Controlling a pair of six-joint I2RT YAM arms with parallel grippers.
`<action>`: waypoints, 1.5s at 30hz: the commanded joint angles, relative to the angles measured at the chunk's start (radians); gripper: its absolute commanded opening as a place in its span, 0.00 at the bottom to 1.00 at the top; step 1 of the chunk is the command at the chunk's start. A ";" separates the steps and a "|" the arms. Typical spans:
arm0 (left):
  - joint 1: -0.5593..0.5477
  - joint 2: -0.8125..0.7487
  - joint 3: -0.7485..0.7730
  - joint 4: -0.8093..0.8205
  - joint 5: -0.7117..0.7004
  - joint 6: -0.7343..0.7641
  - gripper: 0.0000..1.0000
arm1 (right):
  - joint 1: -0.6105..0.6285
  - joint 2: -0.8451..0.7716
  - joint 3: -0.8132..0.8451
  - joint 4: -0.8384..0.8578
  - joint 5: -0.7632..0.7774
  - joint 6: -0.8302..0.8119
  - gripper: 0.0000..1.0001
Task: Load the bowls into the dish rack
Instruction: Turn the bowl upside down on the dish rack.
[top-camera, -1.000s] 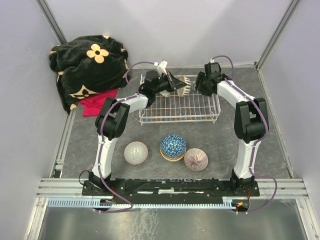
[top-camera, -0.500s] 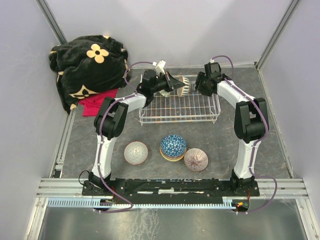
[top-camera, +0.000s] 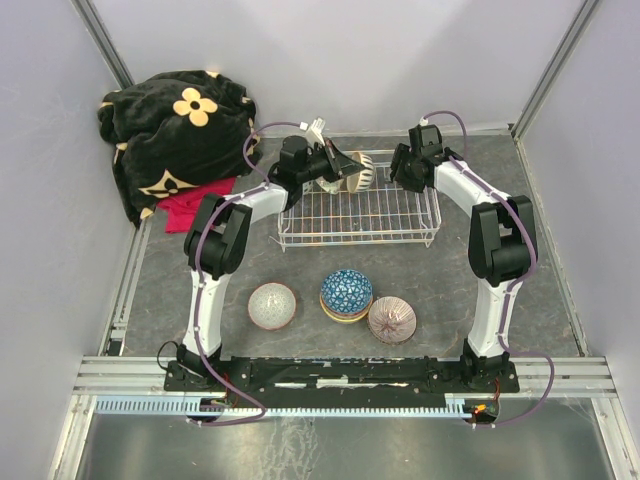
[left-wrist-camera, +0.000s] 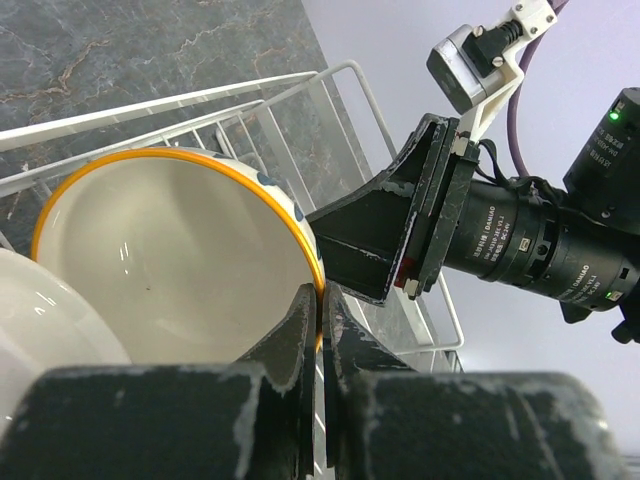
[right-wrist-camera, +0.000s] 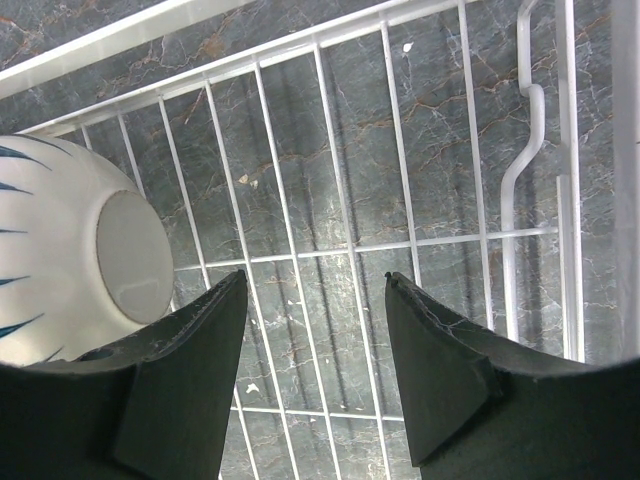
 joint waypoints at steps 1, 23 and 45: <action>-0.005 0.015 0.059 0.060 0.055 -0.086 0.03 | 0.001 -0.013 0.035 0.027 -0.003 -0.016 0.66; -0.026 0.107 0.085 0.137 0.080 -0.166 0.03 | 0.001 -0.026 0.032 0.030 0.004 -0.025 0.66; 0.015 0.119 0.099 -0.167 0.045 -0.039 0.18 | 0.003 -0.041 0.032 0.030 0.003 -0.025 0.66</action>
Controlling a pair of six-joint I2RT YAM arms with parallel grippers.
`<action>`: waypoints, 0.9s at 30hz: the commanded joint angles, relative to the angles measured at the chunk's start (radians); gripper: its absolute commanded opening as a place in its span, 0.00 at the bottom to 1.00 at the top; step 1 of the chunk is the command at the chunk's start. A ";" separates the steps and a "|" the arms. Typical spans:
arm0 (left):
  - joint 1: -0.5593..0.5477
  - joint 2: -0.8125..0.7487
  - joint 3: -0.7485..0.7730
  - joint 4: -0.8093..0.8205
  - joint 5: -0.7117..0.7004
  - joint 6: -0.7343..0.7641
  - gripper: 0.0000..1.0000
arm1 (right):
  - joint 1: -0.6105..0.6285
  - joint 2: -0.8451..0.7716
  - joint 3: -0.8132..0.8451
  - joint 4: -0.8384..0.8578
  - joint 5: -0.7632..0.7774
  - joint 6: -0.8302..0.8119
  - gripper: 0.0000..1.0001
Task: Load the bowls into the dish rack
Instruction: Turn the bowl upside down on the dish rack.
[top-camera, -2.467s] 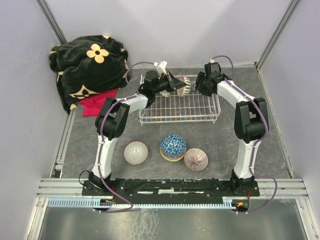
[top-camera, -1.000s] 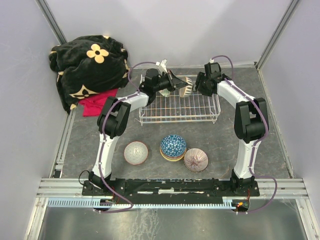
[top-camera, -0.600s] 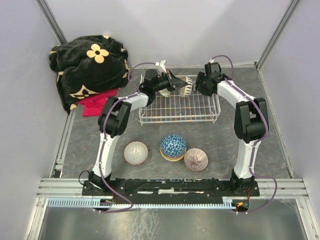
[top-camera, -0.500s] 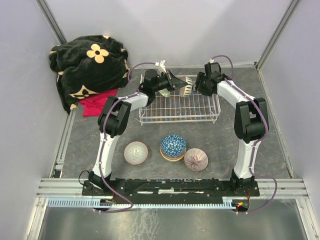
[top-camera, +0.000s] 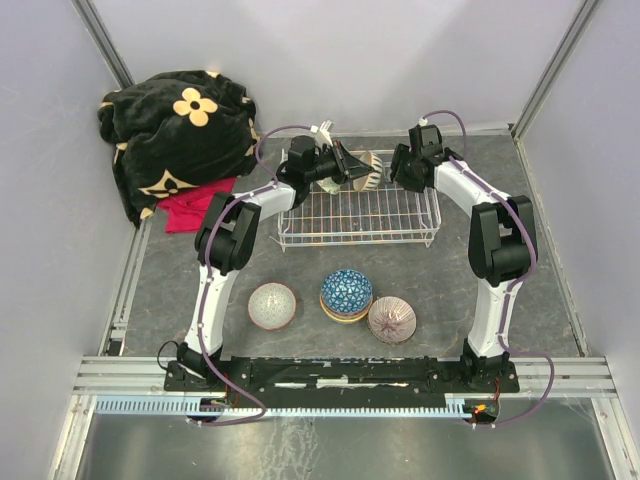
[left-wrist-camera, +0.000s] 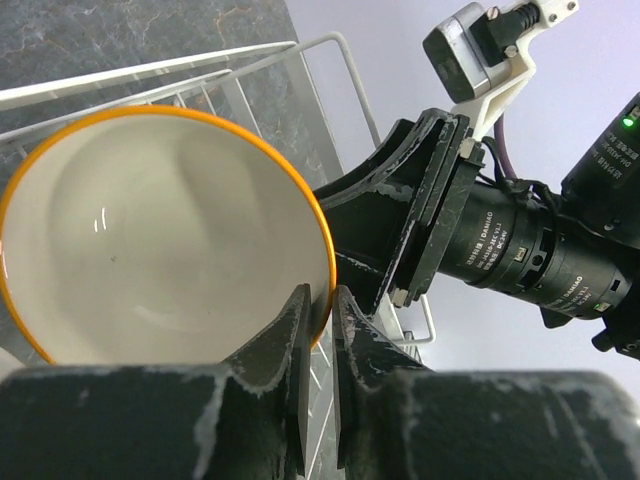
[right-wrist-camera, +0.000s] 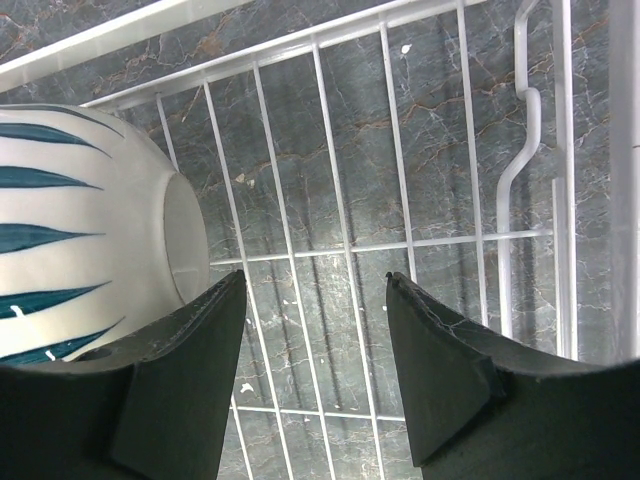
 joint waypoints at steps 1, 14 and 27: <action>0.025 0.015 -0.011 -0.166 -0.024 0.072 0.17 | 0.003 -0.043 0.033 0.031 0.000 -0.007 0.66; 0.039 -0.012 -0.021 -0.202 -0.044 0.074 0.13 | 0.003 -0.083 -0.030 0.166 -0.109 0.013 0.76; 0.060 -0.055 -0.001 -0.316 -0.090 0.077 0.06 | -0.005 -0.102 -0.074 0.268 -0.182 0.041 0.58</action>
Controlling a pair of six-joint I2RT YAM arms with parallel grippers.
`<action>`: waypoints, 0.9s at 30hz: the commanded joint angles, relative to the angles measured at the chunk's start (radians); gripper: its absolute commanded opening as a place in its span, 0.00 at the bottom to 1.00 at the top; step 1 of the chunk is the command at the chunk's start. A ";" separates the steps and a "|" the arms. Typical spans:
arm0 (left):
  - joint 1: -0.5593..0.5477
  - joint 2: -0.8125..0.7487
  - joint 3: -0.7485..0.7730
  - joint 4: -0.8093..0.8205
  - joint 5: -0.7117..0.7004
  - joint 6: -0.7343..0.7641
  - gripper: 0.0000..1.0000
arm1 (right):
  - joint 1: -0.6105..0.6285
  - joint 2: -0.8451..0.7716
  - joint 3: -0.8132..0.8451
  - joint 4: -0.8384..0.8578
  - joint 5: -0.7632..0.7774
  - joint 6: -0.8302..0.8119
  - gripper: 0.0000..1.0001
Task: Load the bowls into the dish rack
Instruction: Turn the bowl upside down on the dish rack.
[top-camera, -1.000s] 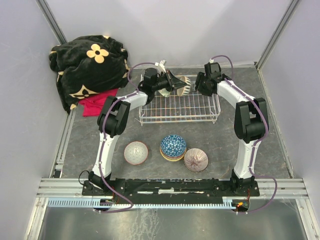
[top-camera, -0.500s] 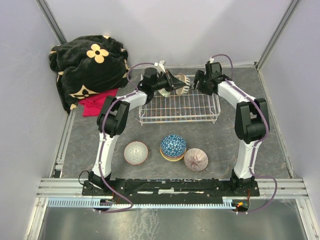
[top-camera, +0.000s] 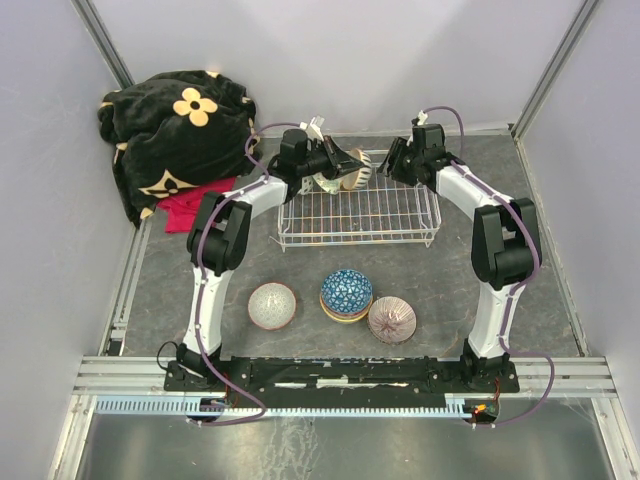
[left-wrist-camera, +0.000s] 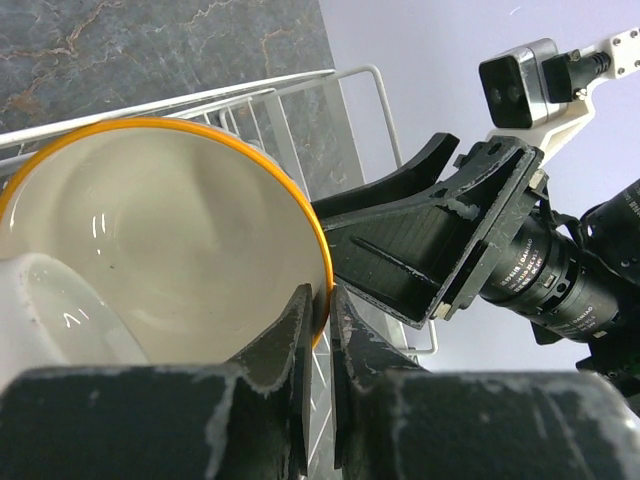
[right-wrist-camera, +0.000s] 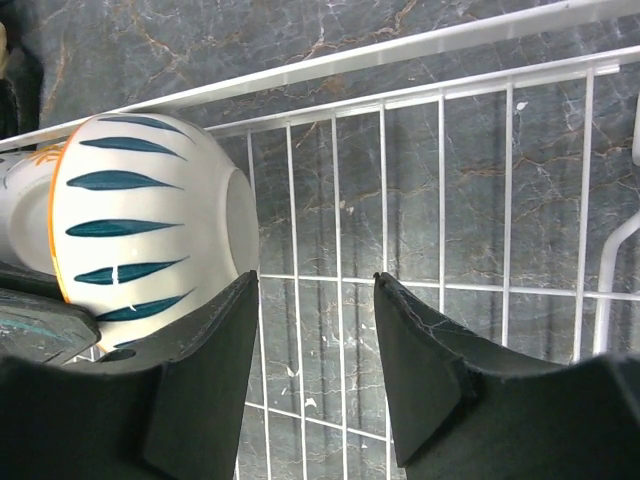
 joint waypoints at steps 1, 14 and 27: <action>0.026 -0.011 -0.006 -0.183 -0.059 0.059 0.05 | -0.004 -0.065 -0.004 0.068 -0.029 0.010 0.58; 0.053 -0.022 0.097 -0.470 -0.128 0.136 0.03 | -0.003 -0.060 0.023 0.050 -0.047 0.009 0.60; 0.055 -0.010 0.188 -0.609 -0.186 0.184 0.07 | -0.004 -0.063 0.026 0.040 -0.057 0.006 0.62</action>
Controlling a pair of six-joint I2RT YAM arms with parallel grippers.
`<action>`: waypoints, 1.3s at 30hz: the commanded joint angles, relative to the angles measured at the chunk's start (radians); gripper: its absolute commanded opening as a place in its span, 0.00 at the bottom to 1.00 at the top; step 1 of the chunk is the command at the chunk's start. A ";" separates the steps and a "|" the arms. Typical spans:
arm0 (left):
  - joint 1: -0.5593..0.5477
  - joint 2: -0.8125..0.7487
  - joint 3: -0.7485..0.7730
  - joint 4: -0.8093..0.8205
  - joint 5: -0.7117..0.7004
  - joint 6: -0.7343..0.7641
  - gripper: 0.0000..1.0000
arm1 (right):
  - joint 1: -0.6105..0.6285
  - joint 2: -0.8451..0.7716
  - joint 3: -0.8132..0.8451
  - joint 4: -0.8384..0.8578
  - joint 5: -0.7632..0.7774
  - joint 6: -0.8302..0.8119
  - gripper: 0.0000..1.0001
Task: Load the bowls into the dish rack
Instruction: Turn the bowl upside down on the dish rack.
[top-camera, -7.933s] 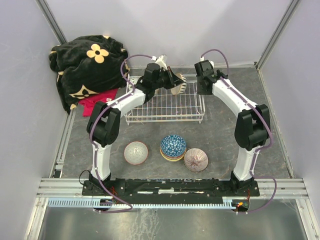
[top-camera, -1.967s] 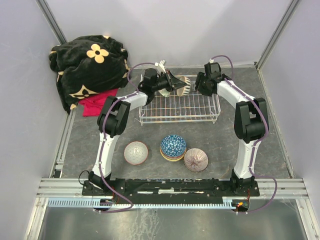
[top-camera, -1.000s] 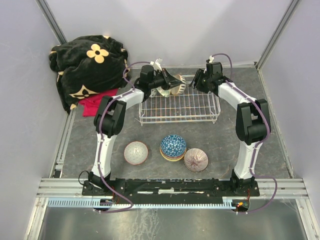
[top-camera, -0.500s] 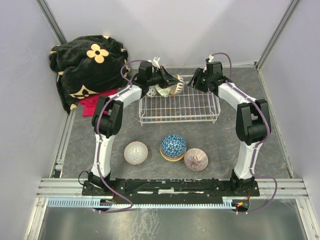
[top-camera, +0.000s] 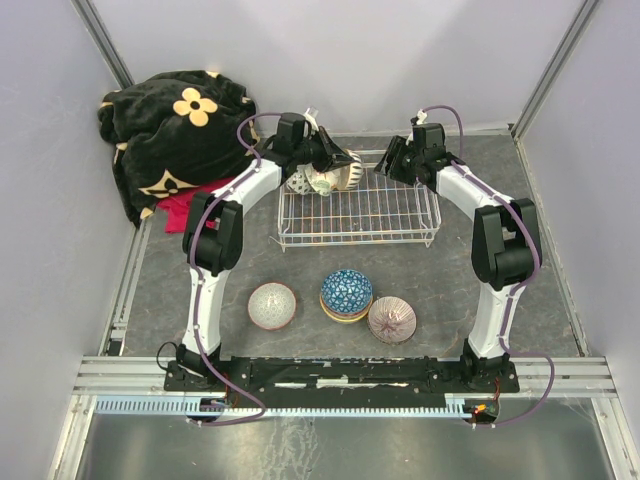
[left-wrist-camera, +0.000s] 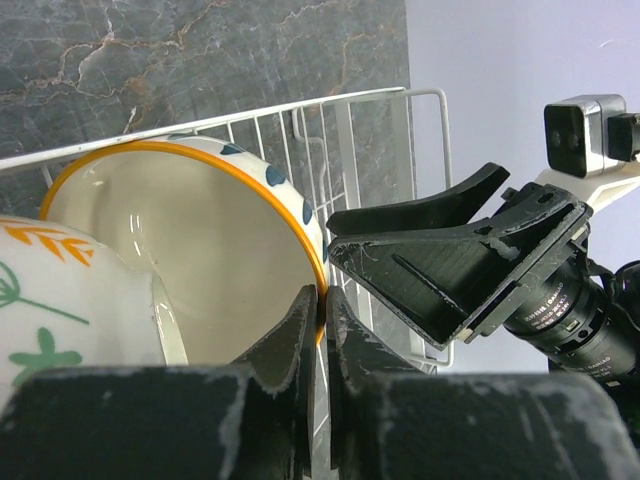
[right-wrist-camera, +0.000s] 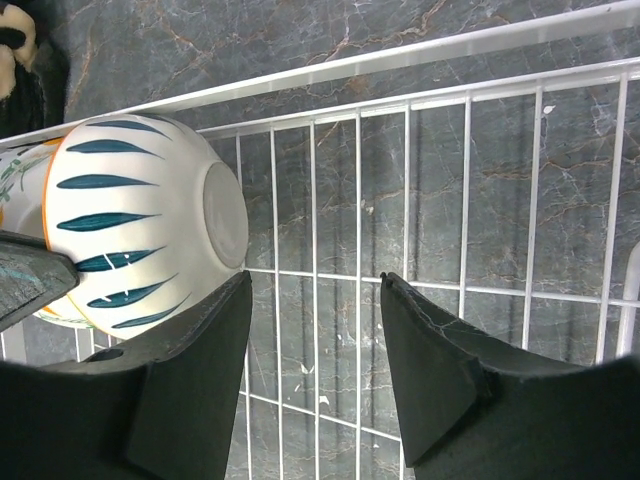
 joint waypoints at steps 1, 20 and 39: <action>0.028 0.013 0.002 -0.160 -0.100 0.081 0.07 | -0.003 -0.058 0.029 0.020 -0.020 -0.001 0.63; 0.008 0.059 -0.024 0.352 0.146 -0.204 0.03 | -0.003 -0.066 0.034 -0.004 -0.003 -0.016 0.63; -0.029 0.150 -0.011 0.675 0.238 -0.397 0.03 | -0.004 -0.076 0.036 -0.025 0.028 -0.028 0.63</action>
